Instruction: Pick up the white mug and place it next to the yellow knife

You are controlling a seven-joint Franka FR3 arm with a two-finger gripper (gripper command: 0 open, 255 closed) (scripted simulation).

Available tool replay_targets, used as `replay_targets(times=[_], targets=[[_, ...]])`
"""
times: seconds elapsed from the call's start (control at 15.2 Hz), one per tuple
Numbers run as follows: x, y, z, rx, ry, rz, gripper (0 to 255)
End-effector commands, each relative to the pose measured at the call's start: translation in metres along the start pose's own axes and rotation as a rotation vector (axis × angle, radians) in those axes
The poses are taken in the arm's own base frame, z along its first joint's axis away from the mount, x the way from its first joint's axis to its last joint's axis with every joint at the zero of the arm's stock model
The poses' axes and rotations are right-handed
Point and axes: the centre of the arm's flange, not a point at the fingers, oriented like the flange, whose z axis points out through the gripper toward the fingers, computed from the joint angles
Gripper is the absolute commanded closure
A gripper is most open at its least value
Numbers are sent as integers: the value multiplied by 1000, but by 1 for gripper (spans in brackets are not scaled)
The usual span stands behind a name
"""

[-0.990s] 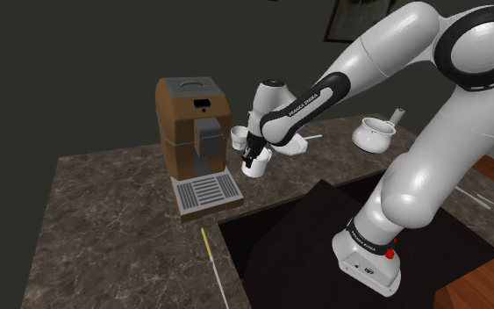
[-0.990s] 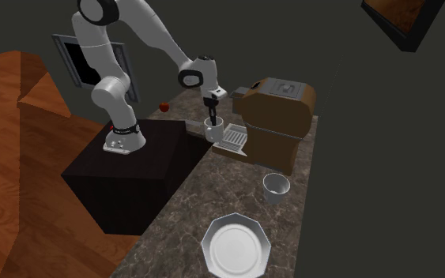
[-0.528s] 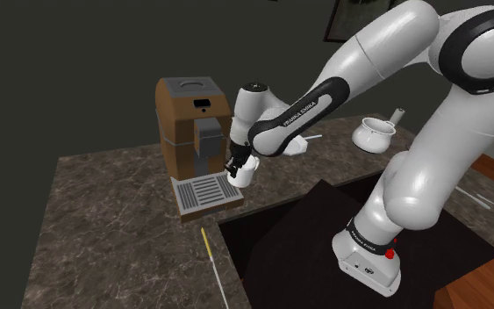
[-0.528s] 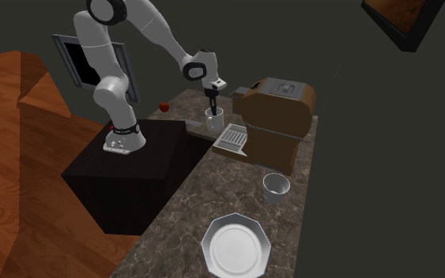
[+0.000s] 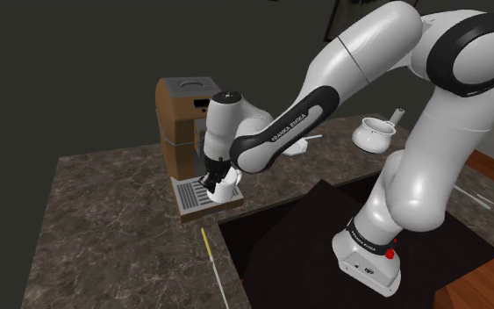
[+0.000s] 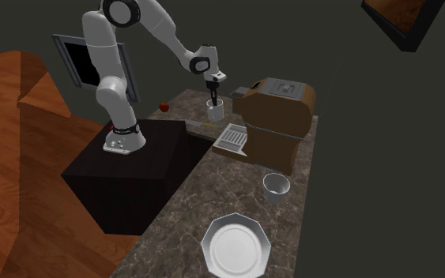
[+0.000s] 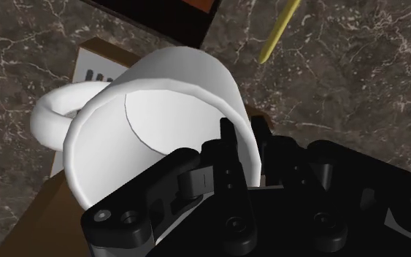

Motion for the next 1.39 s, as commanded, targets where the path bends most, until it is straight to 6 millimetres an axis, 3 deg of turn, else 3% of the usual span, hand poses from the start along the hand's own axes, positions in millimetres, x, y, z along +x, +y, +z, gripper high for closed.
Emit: replay_targets(times=[0.0, 0.99, 1.06, 1.32], targets=[[-2, -26, 1, 0, 1, 2, 255], [8, -224, -1, 0, 1, 2, 255], [8, -234, -2, 0, 1, 2, 255], [6, -235, 20, 0, 1, 2, 255]])
